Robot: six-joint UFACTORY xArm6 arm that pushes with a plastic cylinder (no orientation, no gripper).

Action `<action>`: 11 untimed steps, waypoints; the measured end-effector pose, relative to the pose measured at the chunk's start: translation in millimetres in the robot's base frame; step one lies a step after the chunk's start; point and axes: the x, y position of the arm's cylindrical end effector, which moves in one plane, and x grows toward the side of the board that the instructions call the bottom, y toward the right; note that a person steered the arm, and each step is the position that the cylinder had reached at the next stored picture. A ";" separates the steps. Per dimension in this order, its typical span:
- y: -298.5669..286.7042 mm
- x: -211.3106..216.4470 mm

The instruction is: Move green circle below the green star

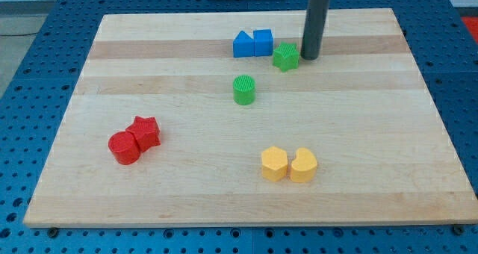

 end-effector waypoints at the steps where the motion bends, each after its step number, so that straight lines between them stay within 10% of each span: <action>1: 32.5 6.4; 4: -63.4 173.4; 7: -195.0 95.8; 11: -63.2 106.4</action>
